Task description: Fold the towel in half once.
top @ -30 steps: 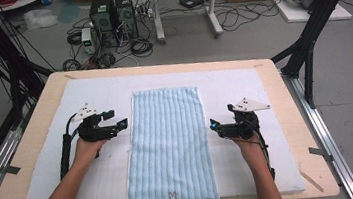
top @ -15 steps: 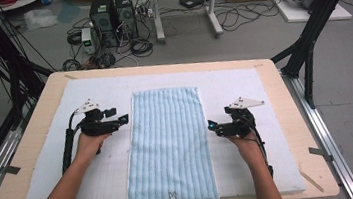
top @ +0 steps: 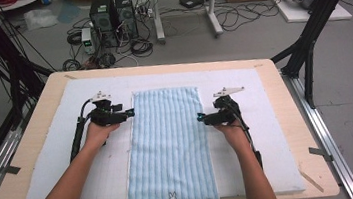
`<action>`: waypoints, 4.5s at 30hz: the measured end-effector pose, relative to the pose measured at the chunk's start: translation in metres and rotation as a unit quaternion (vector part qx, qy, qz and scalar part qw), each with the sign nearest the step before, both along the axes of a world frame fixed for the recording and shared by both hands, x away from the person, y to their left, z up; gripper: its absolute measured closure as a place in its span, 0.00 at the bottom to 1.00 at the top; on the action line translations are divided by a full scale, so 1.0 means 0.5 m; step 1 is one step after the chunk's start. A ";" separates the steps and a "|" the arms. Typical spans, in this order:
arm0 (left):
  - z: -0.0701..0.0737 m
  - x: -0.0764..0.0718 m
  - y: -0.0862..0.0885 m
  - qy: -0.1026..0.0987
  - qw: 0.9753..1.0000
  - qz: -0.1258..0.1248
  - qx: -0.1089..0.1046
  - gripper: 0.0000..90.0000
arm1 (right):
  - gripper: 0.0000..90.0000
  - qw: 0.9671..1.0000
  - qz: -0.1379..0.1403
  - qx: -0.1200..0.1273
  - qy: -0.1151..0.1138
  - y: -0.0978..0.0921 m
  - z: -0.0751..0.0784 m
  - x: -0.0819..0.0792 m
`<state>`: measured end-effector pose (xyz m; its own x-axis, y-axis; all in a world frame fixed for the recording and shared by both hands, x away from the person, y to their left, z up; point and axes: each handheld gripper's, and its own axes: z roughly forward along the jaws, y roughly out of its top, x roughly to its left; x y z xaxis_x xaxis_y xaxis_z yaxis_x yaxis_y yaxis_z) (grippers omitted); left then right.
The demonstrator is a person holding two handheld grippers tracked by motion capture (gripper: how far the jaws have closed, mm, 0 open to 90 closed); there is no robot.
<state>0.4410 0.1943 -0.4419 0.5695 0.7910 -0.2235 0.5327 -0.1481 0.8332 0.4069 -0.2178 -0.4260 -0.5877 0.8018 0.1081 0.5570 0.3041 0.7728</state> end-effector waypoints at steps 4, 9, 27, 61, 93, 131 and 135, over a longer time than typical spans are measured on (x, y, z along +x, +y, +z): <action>-0.006 0.020 -0.010 0.007 1.000 0.005 0.020 0.40 | 0.19 1.000 -0.001 -0.021 0.008 0.019 -0.002 0.028; -0.015 0.032 -0.028 0.005 0.998 0.000 0.056 0.46 | 0.32 0.999 -0.014 -0.030 0.024 0.036 -0.003 0.063; -0.017 0.030 -0.067 -0.007 0.994 -0.038 0.098 0.94 | 0.87 0.997 -0.007 -0.072 0.039 0.079 -0.025 0.101; 0.048 -0.010 -0.028 -0.044 0.997 -0.056 -0.034 0.96 | 0.94 0.999 0.016 0.014 -0.027 0.043 0.029 0.042; -0.007 -0.155 -0.004 -0.017 0.994 -0.104 -0.041 0.69 | 0.72 0.999 0.032 -0.001 0.001 0.017 -0.009 -0.122; -0.016 -0.043 -0.083 -0.025 0.994 -0.090 0.061 0.80 | 0.32 0.998 -0.052 0.042 -0.008 -0.032 -0.007 -0.117; -0.015 -0.045 -0.084 -0.029 0.993 -0.098 0.061 0.95 | 0.31 0.998 -0.056 0.041 -0.005 -0.031 -0.009 -0.115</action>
<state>0.4183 0.1522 -0.4495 0.7236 0.6837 -0.0947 0.4357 -0.3460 0.8309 0.3492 -0.2333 -0.4306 -0.4968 0.8510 0.1704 0.5762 0.1765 0.7980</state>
